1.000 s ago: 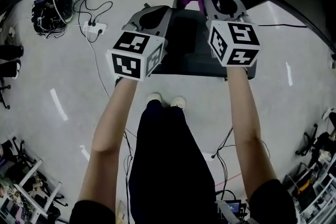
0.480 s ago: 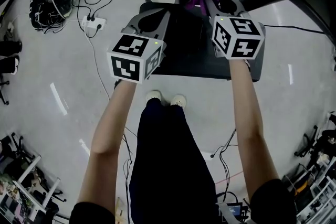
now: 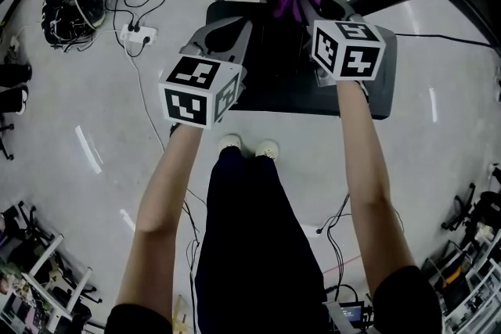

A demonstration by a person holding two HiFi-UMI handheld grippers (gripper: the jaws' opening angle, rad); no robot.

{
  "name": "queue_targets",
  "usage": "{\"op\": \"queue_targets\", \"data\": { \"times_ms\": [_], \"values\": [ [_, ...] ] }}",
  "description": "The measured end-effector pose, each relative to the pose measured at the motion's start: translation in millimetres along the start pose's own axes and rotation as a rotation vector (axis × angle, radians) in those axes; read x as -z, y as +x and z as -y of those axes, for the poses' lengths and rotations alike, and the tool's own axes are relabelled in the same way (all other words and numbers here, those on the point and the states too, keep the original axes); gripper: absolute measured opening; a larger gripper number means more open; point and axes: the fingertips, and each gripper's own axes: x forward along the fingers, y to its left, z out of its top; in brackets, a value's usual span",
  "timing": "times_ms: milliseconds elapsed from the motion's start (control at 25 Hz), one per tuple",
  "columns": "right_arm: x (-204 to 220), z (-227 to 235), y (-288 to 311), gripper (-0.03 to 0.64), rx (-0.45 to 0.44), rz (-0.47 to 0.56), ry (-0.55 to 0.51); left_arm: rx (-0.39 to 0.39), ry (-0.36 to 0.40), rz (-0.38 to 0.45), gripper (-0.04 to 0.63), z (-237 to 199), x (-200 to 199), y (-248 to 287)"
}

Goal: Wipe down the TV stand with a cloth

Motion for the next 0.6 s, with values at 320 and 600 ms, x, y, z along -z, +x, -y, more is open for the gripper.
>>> {"op": "queue_targets", "data": {
  "times_ms": [320, 600],
  "values": [
    [-37.4, 15.3, -44.2, 0.101, 0.102, 0.098, 0.012, 0.026, 0.039, 0.036, 0.006, 15.7, -41.5, -7.1],
    [-108.9, 49.7, -116.4, 0.101, 0.338, 0.270, -0.030, 0.107, 0.123, 0.088, 0.006, 58.3, -105.9, -5.6]
  ]
}}
